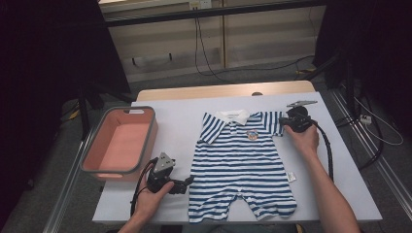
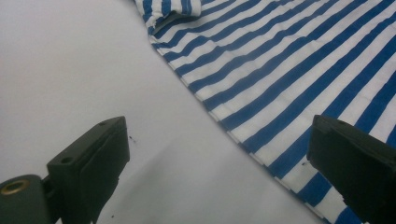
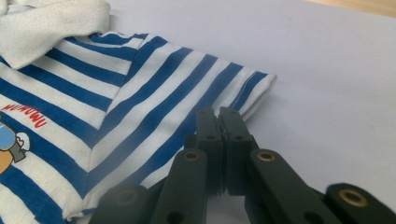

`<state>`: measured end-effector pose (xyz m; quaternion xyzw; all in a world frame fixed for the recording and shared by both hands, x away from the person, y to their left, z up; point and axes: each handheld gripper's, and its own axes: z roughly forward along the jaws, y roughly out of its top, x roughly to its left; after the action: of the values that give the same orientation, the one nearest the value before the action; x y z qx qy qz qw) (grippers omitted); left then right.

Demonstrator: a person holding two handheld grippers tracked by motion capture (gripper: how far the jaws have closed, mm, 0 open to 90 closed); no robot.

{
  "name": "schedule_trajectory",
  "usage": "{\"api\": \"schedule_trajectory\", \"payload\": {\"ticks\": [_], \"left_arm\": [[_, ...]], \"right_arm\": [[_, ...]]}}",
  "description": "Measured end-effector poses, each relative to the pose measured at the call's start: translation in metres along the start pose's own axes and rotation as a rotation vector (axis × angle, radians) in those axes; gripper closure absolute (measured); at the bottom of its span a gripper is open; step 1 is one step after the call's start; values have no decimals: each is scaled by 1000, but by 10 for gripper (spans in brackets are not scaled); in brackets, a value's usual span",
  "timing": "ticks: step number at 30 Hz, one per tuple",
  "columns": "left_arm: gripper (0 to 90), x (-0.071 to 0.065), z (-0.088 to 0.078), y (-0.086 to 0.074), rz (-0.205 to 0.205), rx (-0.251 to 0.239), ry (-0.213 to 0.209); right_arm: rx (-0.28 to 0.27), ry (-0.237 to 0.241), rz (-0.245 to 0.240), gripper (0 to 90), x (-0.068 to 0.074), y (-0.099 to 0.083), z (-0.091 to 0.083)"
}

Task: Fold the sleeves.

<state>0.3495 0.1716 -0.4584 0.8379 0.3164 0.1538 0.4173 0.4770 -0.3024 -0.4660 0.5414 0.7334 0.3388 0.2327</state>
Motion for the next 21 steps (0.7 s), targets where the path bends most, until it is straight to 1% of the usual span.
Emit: {"api": "schedule_trajectory", "payload": {"ticks": [2,4,8,10,13,17,21], "left_arm": [[60,0,0,0,-5,0,-4],[60,0,-1,0,-1,1,-2],[60,1,-1,0,-2,4,1],[60,1,-1,0,0,6,1],[60,1,0,0,-3,3,-1],[60,1,-1,0,-2,6,0],[60,1,0,0,2,6,3]], "right_arm": [[-3,-6,-3,886,1,0,-2],[-15,-9,-13,886,2,0,-6],[-47,-5,-6,887,3,2,-13],[-59,1,-6,886,6,3,-15],[-74,10,-27,887,14,7,-17],[-98,30,-43,886,22,11,-19],[-107,51,-58,886,28,14,-22]]}}
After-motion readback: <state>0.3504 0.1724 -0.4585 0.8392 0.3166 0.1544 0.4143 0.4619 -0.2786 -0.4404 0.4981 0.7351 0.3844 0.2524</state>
